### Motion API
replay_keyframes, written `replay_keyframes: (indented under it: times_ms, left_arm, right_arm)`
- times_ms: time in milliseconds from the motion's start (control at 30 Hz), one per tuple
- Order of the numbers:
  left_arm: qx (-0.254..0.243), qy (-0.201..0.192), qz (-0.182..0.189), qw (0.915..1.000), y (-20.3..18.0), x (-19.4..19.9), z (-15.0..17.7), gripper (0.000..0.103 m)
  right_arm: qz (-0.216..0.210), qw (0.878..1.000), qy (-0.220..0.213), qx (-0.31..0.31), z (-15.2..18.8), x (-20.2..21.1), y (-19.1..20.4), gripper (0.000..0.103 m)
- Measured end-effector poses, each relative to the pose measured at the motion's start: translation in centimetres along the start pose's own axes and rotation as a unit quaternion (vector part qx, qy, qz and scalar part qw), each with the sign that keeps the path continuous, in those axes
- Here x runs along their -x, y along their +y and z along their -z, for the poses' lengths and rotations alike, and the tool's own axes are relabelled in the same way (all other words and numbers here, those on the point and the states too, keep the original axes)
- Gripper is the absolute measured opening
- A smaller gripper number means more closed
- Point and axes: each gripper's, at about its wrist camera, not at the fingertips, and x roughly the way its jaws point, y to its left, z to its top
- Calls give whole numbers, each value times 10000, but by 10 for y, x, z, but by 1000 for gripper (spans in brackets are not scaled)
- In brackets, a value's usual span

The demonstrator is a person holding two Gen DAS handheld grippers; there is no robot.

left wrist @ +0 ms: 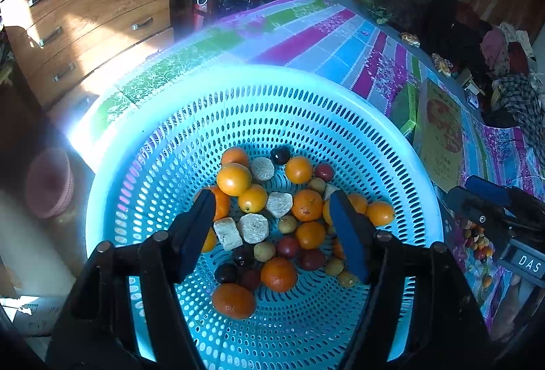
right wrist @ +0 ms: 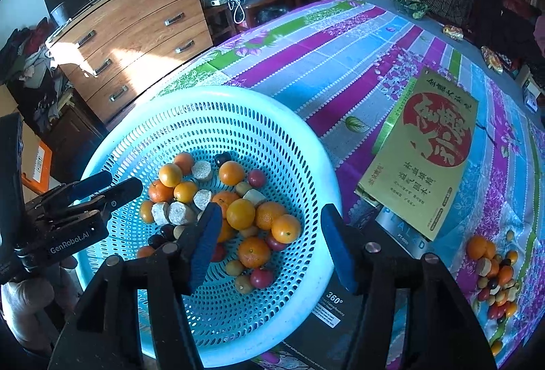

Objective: Organize fruits
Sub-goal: 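Move both open tools back over the fruit pile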

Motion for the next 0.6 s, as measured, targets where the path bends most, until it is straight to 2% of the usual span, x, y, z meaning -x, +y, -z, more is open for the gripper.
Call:
replay_keyframes:
  times_ms: [267,467,600]
  left_arm:
    - [-102,-172,170,9997,-17,15,2,70]
    - [-246,-243,309,9989,-38,21,4,70]
    - [-400,-299,420,9979,-59,25,7,70]
  right_arm:
    - [655,9946,-795,90,8,50,-9,64]
    - [1371,9782,-1561,87,17,106,-25,64]
    - [1684,9685,-1832,63,24,133,-37,64]
